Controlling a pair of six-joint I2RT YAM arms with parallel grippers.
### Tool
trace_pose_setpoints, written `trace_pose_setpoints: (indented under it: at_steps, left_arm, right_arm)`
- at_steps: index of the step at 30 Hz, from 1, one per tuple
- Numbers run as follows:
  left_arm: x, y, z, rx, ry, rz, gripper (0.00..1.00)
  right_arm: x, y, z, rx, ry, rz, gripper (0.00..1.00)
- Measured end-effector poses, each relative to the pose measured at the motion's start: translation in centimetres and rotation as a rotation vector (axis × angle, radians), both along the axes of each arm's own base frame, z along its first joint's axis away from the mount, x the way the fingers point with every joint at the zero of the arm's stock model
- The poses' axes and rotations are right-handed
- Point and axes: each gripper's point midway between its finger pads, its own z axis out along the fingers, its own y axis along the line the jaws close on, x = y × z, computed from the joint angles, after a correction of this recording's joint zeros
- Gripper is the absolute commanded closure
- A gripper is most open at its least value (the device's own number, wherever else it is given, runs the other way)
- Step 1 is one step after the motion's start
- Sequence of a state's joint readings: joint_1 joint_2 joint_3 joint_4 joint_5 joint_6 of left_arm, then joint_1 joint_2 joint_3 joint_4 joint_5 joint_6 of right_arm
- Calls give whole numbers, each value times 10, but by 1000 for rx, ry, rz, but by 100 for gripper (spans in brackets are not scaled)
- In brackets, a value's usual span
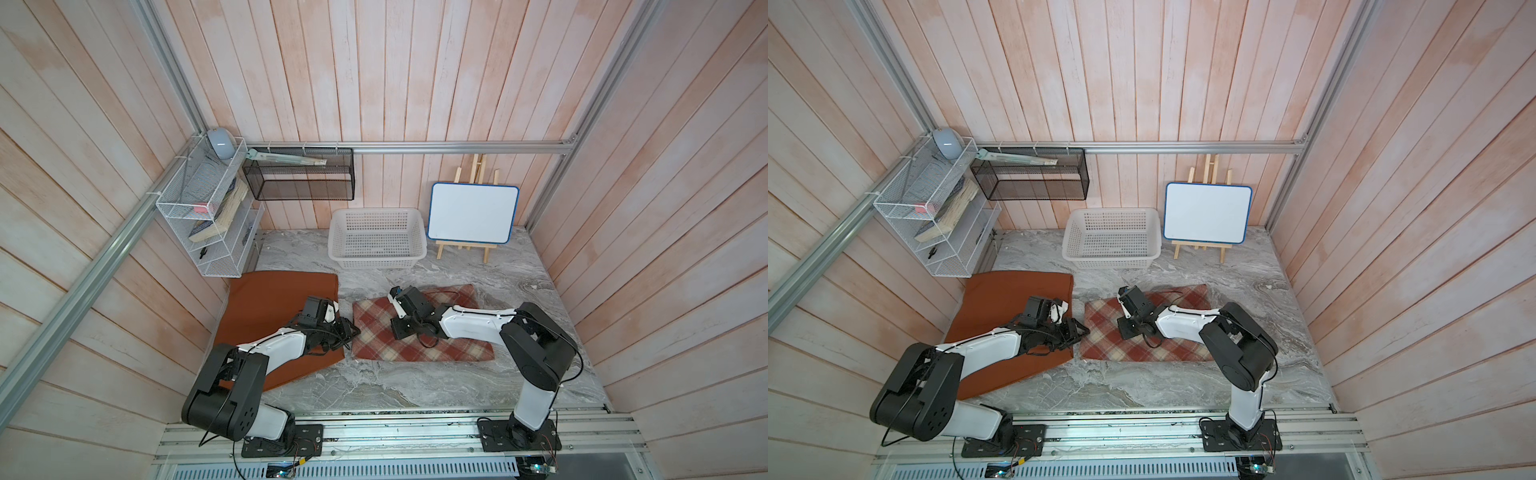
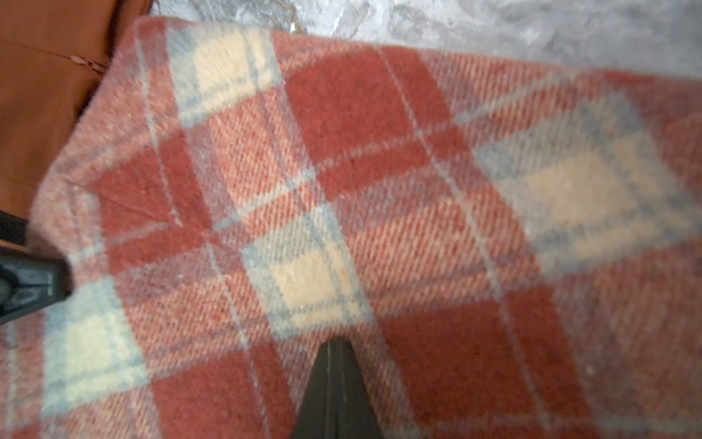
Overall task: Roll up the skirts
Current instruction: Roll the skirt at the center of the board.
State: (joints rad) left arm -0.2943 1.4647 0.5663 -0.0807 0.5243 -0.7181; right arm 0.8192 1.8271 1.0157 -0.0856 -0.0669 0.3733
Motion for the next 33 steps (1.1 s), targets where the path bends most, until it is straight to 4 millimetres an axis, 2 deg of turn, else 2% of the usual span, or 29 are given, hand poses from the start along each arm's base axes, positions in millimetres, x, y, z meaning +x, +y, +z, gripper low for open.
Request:
trace_pose_setpoints:
  at_steps: [4, 9, 12, 14, 19, 22, 26, 29, 33]
  left_arm:
    - [-4, 5, -9, 28, 20, 25, 61]
    - [-4, 2, -8, 14, 3, 32, 62]
    - [-4, -11, -10, -17, -4, 8, 71]
    - [-5, -19, -12, -34, -2, -9, 82]
    - [-6, -23, -13, -35, 0, -13, 95]
    - [-7, -20, -8, -18, -10, -3, 98]
    - [-3, -17, 9, 9, -34, 5, 100]
    - [2, -21, 21, 19, -44, -1, 100]
    - [4, -27, 28, 57, -35, -20, 100]
  right_arm:
    - [-2, 0, -1, 5, 8, 4, 100]
    - [-3, 2, -1, 17, 20, 3, 100]
    - [-3, 2, -3, 19, 26, 1, 100]
    - [-3, 2, -3, 20, 26, 1, 100]
    - [-4, 4, -3, 30, 30, 1, 100]
    - [-3, 5, -3, 37, 30, 1, 100]
    - [-4, 5, -3, 42, 30, 4, 100]
    - [-3, 6, -2, 47, 30, 3, 100]
    - [-4, 7, -2, 50, 34, 6, 100]
